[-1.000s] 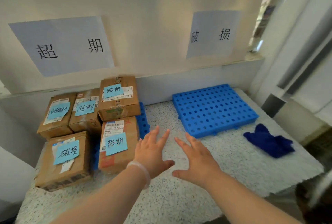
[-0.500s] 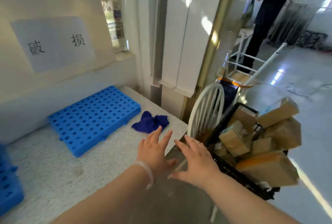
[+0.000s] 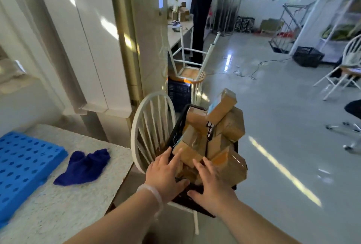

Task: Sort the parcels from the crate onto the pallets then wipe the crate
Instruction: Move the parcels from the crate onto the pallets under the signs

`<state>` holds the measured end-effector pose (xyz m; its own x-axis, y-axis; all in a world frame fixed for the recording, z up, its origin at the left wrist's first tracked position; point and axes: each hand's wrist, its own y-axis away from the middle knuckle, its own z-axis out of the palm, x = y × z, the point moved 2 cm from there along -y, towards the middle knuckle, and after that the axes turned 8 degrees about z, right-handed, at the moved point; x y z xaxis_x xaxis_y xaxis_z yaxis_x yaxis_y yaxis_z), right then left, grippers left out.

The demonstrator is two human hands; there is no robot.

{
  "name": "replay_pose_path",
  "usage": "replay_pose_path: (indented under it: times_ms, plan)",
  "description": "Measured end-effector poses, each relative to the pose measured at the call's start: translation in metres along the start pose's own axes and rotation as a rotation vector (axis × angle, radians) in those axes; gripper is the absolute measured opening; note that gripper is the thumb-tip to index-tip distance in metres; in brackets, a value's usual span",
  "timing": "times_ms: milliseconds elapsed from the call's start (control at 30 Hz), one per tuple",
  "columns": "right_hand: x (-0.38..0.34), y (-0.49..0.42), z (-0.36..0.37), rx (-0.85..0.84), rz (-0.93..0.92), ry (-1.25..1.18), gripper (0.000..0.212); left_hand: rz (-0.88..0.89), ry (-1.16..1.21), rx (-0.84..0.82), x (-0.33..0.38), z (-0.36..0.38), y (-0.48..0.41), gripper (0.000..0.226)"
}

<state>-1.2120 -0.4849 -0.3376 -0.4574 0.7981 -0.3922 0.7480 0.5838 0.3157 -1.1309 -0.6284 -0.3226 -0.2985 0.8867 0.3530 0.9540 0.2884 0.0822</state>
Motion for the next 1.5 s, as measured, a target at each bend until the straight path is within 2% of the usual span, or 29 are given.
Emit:
replay_pose_path:
  times_ms: [233, 467, 700, 1100, 1333, 1500]
  plan:
    - [0.023, -0.063, -0.053, 0.191, 0.148, -0.04, 0.084, 0.079, 0.046, -0.045, 0.009, -0.001, -0.106, 0.092]
    - [0.044, -0.169, -0.105, 0.337, 0.393, -0.13, 0.084, 0.127, 0.147, -0.091, 0.003, -0.012, -0.238, 0.085]
    - [0.058, -0.277, -0.136, 0.493, 0.555, -0.301, 0.093, 0.205, 0.208, -0.14, -0.008, -0.002, -0.336, 0.082]
    - [0.085, -0.376, -0.141, 0.598, 0.675, -0.465, 0.089, 0.291, 0.227, -0.232, -0.021, 0.035, -0.404, 0.08]
    - [0.092, -0.39, -0.138, 0.661, 0.731, -0.562, 0.059, 0.298, 0.249, -0.226, -0.028, 0.045, -0.42, 0.08]
    - [0.089, -0.38, -0.142, 0.731, 0.64, -0.599, 0.049, 0.256, 0.319, -0.283, -0.039, 0.041, -0.419, 0.08]
